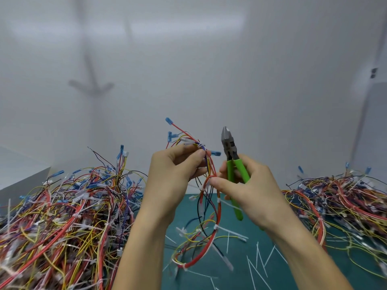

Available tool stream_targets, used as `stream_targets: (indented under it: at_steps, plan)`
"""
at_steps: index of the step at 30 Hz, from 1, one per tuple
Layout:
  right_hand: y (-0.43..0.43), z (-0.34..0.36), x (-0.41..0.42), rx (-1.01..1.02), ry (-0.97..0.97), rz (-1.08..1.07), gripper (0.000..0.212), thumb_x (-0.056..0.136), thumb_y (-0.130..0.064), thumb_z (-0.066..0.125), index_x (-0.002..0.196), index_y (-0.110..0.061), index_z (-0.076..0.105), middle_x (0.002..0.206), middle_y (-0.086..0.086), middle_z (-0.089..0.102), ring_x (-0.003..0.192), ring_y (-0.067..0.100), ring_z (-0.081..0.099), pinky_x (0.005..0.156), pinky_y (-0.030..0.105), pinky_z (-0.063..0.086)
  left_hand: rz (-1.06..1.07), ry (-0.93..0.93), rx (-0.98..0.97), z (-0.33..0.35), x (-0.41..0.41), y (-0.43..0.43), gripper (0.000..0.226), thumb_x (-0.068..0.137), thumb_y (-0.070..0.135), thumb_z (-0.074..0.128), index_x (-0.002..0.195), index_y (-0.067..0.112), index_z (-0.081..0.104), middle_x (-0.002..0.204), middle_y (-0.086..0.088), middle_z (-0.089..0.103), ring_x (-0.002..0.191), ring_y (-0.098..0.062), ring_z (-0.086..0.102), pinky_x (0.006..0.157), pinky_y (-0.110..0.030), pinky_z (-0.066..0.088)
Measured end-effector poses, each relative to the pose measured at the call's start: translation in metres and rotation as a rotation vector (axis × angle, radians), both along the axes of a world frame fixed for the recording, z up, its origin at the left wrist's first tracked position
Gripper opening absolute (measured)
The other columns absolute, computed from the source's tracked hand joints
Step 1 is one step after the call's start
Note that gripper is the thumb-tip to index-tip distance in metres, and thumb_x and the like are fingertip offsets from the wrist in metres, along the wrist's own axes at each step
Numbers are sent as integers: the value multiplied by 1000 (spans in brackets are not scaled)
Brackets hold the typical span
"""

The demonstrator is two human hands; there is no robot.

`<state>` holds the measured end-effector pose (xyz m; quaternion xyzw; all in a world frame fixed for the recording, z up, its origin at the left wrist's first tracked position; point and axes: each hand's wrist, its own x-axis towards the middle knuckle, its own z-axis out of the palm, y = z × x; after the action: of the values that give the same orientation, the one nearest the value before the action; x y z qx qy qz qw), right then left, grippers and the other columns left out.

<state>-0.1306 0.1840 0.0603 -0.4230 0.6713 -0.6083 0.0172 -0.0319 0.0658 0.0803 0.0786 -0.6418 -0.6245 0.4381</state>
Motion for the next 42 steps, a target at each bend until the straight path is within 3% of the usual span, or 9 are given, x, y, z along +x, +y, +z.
stream_targets:
  at_steps: [5, 9, 12, 20, 24, 28, 35, 39, 42]
  plan:
    - [1, 0, 0, -45, -29, 0, 28, 72, -17, 88, 83, -20, 62, 71, -8, 71, 63, 9, 65, 62, 30, 58, 158, -56, -94, 1, 5, -3, 10, 82, 13, 76, 81, 23, 78, 76, -2, 77, 76, -21, 75, 64, -26, 59]
    - [0, 0, 0, -131, -75, -3, 28, 73, -11, 87, 83, -18, 62, 69, -3, 69, 60, 9, 62, 59, 24, 56, 504, -69, -380, 6, 11, 2, 4, 77, 33, 81, 77, 34, 77, 70, 18, 73, 67, 0, 70, 72, -33, 60]
    - [2, 1, -2, -219, -103, -28, 27, 73, -6, 85, 84, -15, 61, 71, 4, 69, 61, 8, 61, 60, 22, 56, 583, -7, -405, 11, 18, 4, 16, 80, 47, 74, 76, 31, 74, 68, 17, 72, 64, -3, 70, 70, -38, 59]
    - [11, 7, -7, -363, -84, -34, 26, 77, -1, 80, 85, -14, 60, 80, 13, 70, 70, 21, 70, 60, 27, 59, 88, -551, -426, 4, 26, -12, 44, 73, 66, 66, 80, 24, 78, 77, 12, 76, 73, -3, 72, 75, -27, 55]
    - [9, 7, -6, -474, -162, -56, 27, 77, 0, 80, 82, -16, 60, 78, 11, 71, 67, 14, 69, 58, 20, 55, -122, -405, -361, 1, 22, -14, 43, 64, 51, 77, 99, 27, 77, 94, 12, 77, 90, -1, 71, 75, -14, 55]
    - [7, 5, -6, -534, -213, -25, 26, 78, 1, 78, 83, -16, 59, 70, -1, 67, 64, 11, 66, 59, 20, 54, -160, -275, -303, -1, 12, -7, 32, 68, 34, 79, 97, 21, 78, 91, 4, 78, 88, -6, 73, 74, -11, 52]
    - [4, 1, -8, -411, -146, -70, 24, 78, -4, 81, 84, -13, 60, 71, 1, 69, 64, 15, 67, 60, 24, 56, -22, -133, -316, -3, -3, -1, 7, 86, 19, 74, 82, 13, 74, 64, 8, 66, 60, -2, 56, 59, -12, 44]
    - [6, -2, -13, -116, 29, -112, 20, 80, -15, 80, 81, -19, 61, 75, 3, 70, 72, 28, 67, 73, 50, 58, 141, -164, -333, -7, -6, -6, 6, 88, 21, 71, 82, 20, 72, 67, 15, 67, 64, 1, 57, 68, -20, 48]
    - [4, -4, -11, 65, 183, -128, 19, 84, -37, 74, 81, -23, 61, 72, -7, 69, 70, 19, 64, 72, 41, 54, 250, -203, -368, -10, -9, -9, 10, 90, 23, 68, 81, 25, 68, 70, 17, 68, 66, 6, 59, 71, -22, 46]
